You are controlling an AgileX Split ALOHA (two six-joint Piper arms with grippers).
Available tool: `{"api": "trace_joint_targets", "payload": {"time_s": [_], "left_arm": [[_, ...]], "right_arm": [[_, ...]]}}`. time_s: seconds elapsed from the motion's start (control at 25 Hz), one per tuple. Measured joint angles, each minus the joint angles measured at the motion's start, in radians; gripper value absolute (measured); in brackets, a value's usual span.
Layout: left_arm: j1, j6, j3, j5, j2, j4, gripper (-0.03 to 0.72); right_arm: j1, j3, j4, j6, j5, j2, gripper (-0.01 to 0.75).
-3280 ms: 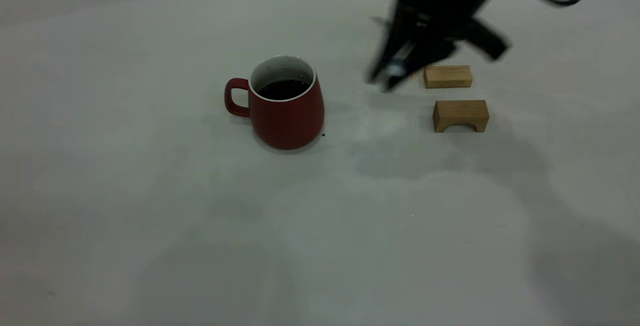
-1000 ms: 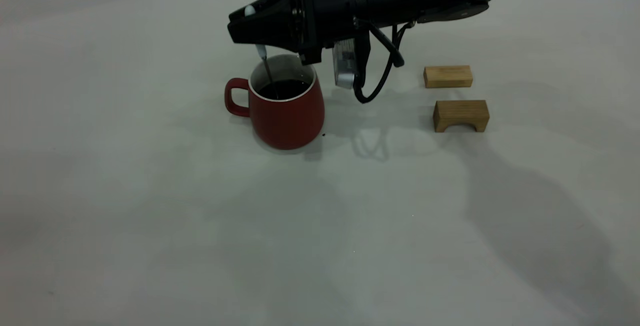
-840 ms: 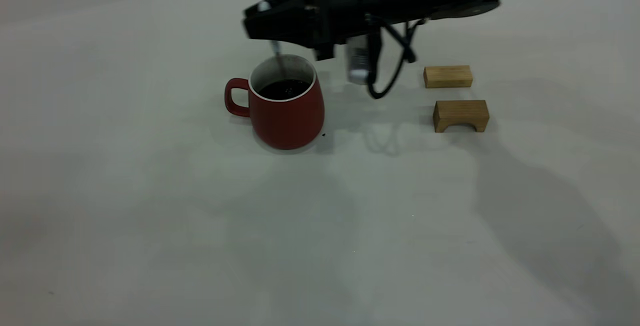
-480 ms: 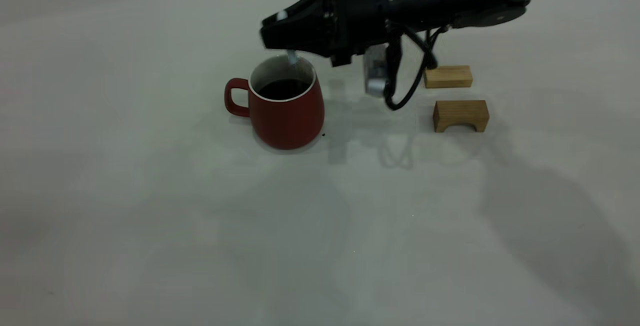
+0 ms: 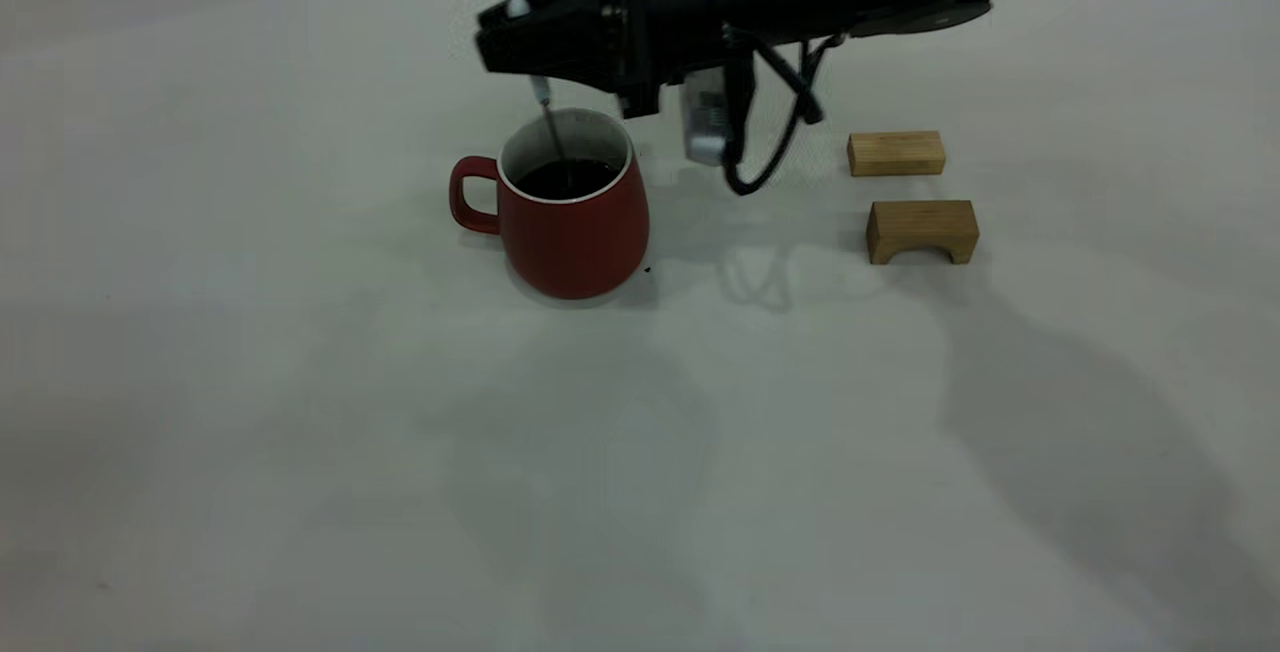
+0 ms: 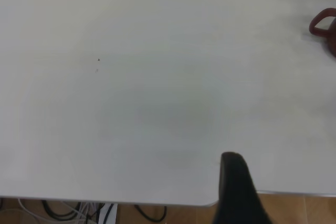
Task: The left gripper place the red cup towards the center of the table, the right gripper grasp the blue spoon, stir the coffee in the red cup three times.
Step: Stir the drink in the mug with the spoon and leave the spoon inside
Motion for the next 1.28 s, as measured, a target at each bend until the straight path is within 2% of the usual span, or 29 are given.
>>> {"api": "trace_joint_targets", "payload": {"time_s": [0.12,0.28,0.44,0.56,0.76,0.96,1.28], "left_arm": [[0.000,0.000,0.000,0.000,0.000,0.000,0.519],[0.000,0.000,0.000,0.000,0.000,0.000,0.519],[0.000,0.001,0.000,0.000,0.000,0.000,0.519],[0.000,0.001,0.000,0.000,0.000,0.000,0.519],[0.000,0.001,0.000,0.000,0.000,0.000,0.519],[0.000,0.001,0.000,0.000,0.000,0.000,0.519],[0.000,0.001,0.000,0.000,0.000,0.000,0.519]], "right_arm": [[-0.027,0.078,-0.011,0.000,-0.002,-0.031,0.128],[-0.018,0.171,0.014,0.000,-0.003,-0.077,0.128],[0.031,0.174,0.024,0.000,-0.003,-0.077,0.128],[0.054,0.116,0.024,0.000,-0.003,-0.049,0.128],[0.037,0.037,0.023,-0.002,-0.002,-0.020,0.128],[-0.021,0.122,0.018,-0.002,-0.003,-0.056,0.128],[-0.009,0.183,0.021,-0.004,-0.003,-0.063,0.128]]}}
